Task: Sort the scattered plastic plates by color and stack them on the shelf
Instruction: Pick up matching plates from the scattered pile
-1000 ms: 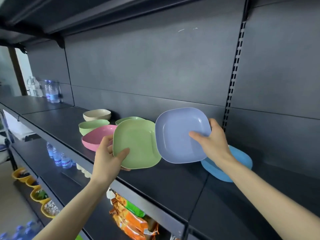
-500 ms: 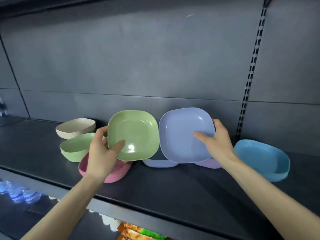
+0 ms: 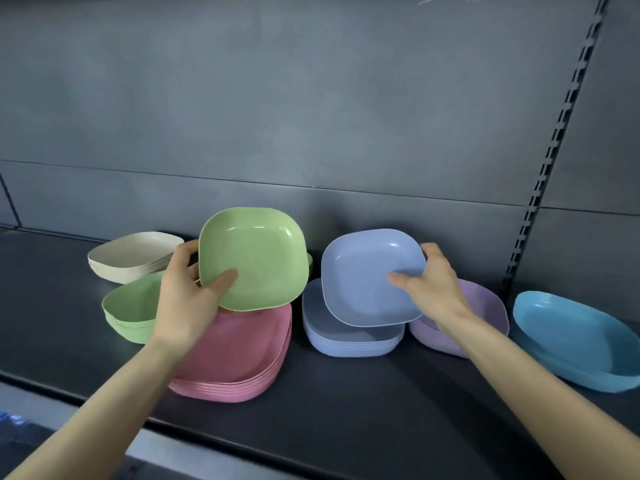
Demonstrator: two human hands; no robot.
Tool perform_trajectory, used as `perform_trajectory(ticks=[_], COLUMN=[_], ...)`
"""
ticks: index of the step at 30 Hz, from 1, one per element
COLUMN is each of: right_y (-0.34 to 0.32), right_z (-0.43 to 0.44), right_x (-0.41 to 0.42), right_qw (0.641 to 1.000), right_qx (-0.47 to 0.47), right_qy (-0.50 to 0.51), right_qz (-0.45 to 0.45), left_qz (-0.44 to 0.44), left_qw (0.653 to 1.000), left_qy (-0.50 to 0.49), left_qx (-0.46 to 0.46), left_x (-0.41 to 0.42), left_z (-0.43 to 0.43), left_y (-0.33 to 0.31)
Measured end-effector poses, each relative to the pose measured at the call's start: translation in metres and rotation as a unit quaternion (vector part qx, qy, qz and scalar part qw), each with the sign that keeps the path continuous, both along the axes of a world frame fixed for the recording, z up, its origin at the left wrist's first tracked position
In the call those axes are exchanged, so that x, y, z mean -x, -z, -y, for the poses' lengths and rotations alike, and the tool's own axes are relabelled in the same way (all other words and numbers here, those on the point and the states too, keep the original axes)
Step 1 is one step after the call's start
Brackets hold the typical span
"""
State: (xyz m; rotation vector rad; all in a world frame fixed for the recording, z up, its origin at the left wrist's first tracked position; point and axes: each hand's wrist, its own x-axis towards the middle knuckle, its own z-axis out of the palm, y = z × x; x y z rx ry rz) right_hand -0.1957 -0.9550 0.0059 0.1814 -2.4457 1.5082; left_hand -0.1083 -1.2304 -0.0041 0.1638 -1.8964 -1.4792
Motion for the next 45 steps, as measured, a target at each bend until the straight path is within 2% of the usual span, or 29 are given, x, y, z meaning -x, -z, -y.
perform_trajectory(ticks=[6,13,20,22,24,26,28,31,34,37,45], right_y=[0.005,0.01,0.014,0.014,0.013,0.008,0.001,-0.008,-0.01,-0.012,-0.018], right_z=[0.022,0.036,0.042,0.043,0.047,0.057,0.073,0.098,0.12,0.14,0.204], right_x=[-0.001,-0.011,-0.004,-0.005,-0.008,-0.011,-0.016,-0.022,-0.02,-0.012,-0.004], right_qw=[0.996,0.987,0.95,0.944,0.951,0.98,0.997,0.995,0.988,0.986,0.983], right_qx=[-0.079,-0.129,-0.275,-0.291,-0.269,-0.16,-0.04,0.037,0.055,0.04,0.017], right_qy=[0.031,0.076,0.14,0.148,0.151,0.118,0.04,-0.076,-0.128,-0.127,-0.149], right_qz=[0.029,0.056,0.052,0.05,0.018,-0.025,-0.045,-0.055,-0.071,-0.104,-0.103], left_qz=[0.019,0.044,0.054,0.05,0.044,0.04,0.041,0.035,0.027,0.006,-0.047], left_qw=[0.997,0.988,0.984,0.982,0.982,0.981,0.98,0.981,0.983,0.988,0.996], left_qy=[0.08,0.149,0.173,0.182,0.186,0.192,0.197,0.19,0.183,0.154,0.052], left_qx=[0.005,0.013,0.002,-0.001,-0.001,-0.003,-0.002,0.003,0.009,0.006,0.058], left_x=[0.023,0.038,0.044,0.045,0.044,0.044,0.043,0.039,0.032,0.021,0.014], left_z=[0.01,0.028,0.035,0.035,0.034,0.034,0.036,0.041,0.05,0.063,0.123], left_y=[-0.001,0.004,0.001,0.0,0.0,0.001,0.002,0.003,0.004,0.004,-0.005])
